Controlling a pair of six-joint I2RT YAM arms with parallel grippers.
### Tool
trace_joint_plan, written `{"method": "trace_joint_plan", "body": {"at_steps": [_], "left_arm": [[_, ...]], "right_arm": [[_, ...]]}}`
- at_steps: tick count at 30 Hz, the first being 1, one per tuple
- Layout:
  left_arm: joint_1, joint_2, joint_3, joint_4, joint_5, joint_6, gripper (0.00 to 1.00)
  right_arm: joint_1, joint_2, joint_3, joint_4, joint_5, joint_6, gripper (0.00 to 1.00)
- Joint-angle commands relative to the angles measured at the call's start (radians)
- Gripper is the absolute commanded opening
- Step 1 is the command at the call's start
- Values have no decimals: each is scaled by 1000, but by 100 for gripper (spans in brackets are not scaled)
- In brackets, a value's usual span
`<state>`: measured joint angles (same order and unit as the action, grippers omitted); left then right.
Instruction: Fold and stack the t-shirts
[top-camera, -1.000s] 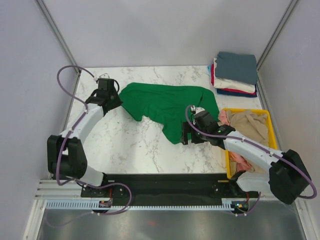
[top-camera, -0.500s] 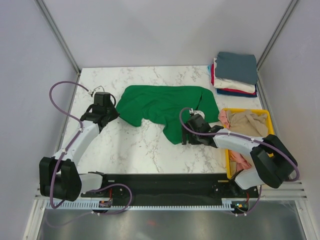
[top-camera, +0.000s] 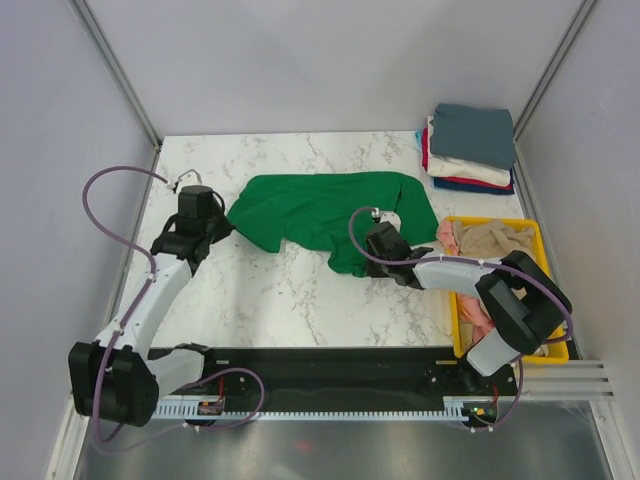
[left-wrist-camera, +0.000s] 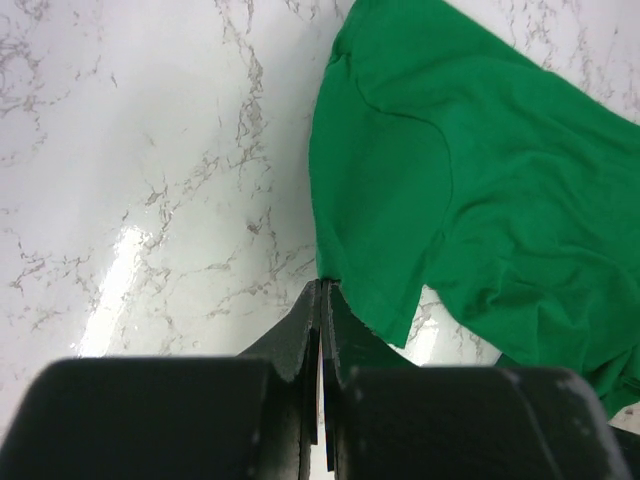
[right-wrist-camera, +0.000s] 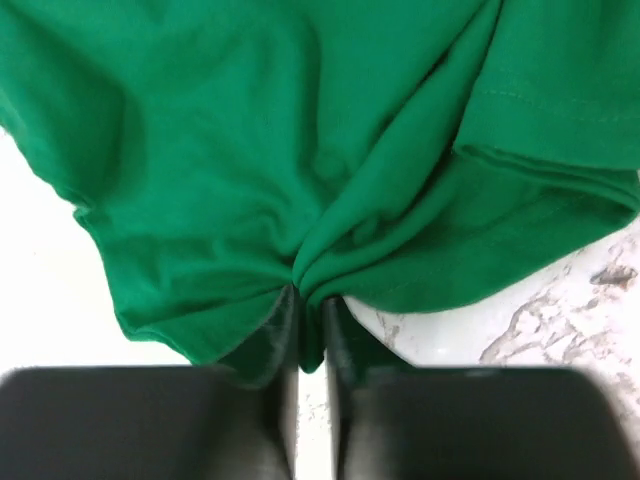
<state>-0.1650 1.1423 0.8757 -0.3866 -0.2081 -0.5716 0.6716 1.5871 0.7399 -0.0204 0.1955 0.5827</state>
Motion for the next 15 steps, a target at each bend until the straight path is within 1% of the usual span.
{"method": "trace_joint_plan", "body": {"at_steps": [1, 2, 3, 4, 5, 7, 8, 9, 10, 11, 12, 14, 15], "left_arm": [[1, -82, 34, -17, -30, -4, 2], [1, -96, 54, -43, -33, 9, 2], [1, -110, 66, -60, -36, 18, 2], [1, -139, 80, -75, -43, 24, 2], [1, -154, 112, -110, -47, 39, 2], [1, -203, 167, -138, -59, 59, 2], [1, -220, 186, -164, -62, 82, 2], [1, -240, 206, -175, -66, 96, 2], [1, -260, 245, -187, -70, 107, 2], [1, -301, 267, -205, -77, 131, 2], [1, -321, 288, -213, -92, 144, 2], [1, -383, 347, -221, -109, 177, 2], [1, -400, 367, -225, -122, 193, 2]], "right_arm": [[-4, 19, -11, -41, -8, -3, 9], [-6, 7, -5, -55, -10, -9, 2], [-6, -31, 2, -96, -4, -18, 0], [-6, -59, 22, -124, 13, -24, 0], [-7, -123, 36, -154, 22, -30, 0], [-7, -198, 88, -258, 47, -52, 0], [-7, -273, 111, -297, 56, -60, 0], [-6, -312, 163, -375, 68, -78, 0], [-6, -349, 191, -415, 77, -87, 0], [-6, -421, 222, -450, 79, -99, 0], [-6, -453, 287, -520, 75, -113, 0], [-6, -539, 354, -593, 49, -148, 0], [-6, -561, 416, -654, 33, -161, 0]]}}
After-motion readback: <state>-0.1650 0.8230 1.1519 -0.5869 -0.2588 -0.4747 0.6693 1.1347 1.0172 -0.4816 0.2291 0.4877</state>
